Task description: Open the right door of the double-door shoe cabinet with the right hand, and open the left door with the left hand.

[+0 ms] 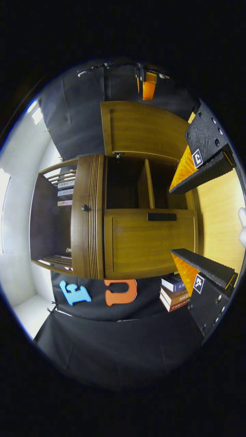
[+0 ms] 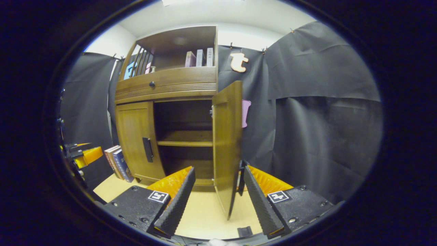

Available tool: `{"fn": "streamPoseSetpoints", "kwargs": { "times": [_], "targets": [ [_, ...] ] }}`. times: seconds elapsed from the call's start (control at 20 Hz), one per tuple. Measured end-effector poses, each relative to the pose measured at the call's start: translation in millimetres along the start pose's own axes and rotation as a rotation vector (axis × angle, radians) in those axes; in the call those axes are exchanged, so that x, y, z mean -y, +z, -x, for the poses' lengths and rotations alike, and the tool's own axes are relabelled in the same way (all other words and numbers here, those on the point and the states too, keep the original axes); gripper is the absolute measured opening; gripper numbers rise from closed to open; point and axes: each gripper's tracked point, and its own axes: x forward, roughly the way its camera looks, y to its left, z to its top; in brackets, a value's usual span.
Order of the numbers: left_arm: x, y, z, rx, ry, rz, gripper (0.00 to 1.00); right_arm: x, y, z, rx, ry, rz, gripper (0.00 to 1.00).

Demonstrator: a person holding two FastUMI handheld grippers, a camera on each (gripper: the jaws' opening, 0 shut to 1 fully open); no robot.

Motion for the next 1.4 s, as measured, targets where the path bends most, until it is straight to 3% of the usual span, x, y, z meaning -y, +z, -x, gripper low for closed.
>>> {"fn": "streamPoseSetpoints", "kwargs": {
  "times": [0.15,0.3,0.35,0.45,0.6,0.8,0.85,1.4],
  "targets": [
    [-11,-2,1,0.000,0.025,-0.008,0.96,-30,-18,1,-0.007,-0.019,-0.024,0.92],
    [-19,-4,-1,-0.002,0.048,-0.012,1.00,-59,-27,3,-0.013,0.003,-0.029,0.92],
    [-19,-2,-3,0.001,0.048,-0.008,0.96,-64,-27,2,-0.014,0.009,-0.026,0.92],
    [-19,-2,-9,0.008,0.044,0.001,1.00,-66,-25,0,-0.017,0.013,-0.021,0.94],
    [-14,-1,-22,0.017,0.031,0.019,0.96,-62,-20,-1,-0.021,-0.003,-0.021,0.92],
    [-5,-1,-61,0.037,0.016,0.021,1.00,-57,-14,1,-0.020,-0.023,-0.003,0.92],
    [-2,-4,-72,0.039,0.011,0.022,0.96,-56,-11,0,-0.021,-0.030,0.006,0.92],
    [29,-16,-213,0.072,-0.028,0.005,0.96,-53,-13,0,-0.092,-0.064,0.025,0.92]
  ]
}}
